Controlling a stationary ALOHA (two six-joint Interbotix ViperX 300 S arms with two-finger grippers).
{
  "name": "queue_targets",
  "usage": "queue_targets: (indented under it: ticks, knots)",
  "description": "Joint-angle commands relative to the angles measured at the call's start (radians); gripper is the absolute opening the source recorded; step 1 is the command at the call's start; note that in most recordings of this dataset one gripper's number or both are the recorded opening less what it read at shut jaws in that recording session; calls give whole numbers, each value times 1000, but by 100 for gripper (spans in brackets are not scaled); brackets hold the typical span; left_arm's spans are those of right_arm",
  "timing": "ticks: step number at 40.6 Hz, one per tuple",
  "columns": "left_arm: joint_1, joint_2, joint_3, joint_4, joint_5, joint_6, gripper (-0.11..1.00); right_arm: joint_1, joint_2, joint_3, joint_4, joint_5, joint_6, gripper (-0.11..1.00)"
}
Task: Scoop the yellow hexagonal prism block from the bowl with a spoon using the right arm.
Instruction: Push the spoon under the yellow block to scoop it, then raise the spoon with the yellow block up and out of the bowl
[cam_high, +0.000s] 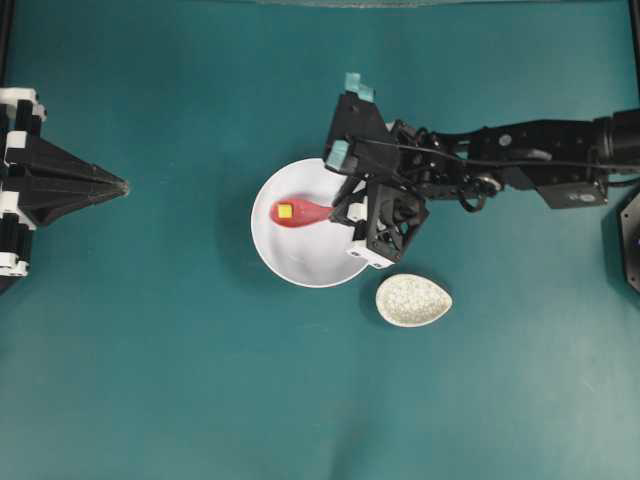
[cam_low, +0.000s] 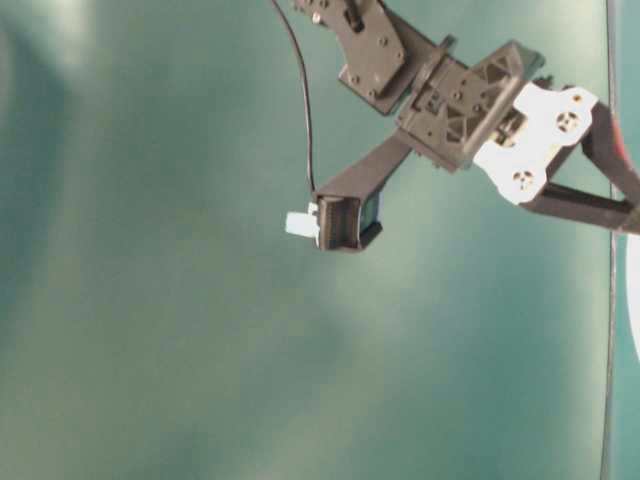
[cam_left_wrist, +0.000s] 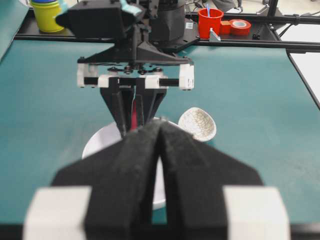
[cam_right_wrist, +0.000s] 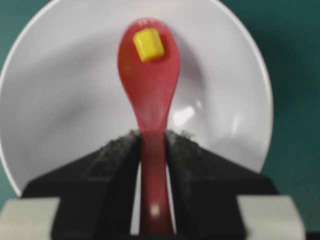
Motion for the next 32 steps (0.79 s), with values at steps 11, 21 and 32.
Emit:
queue_targets:
  ticks: [11, 21, 32]
  knots:
    - [2, 5, -28, 3, -5, -2, -1, 32, -120, 104, -2, -173, 3, 24]
    - [2, 3, -28, 2, -5, -2, -1, 40, -199, 152, -2, -212, 3, 24]
    - [2, 5, -28, 3, -5, -2, -1, 40, -288, 169, -3, -212, -8, 24]
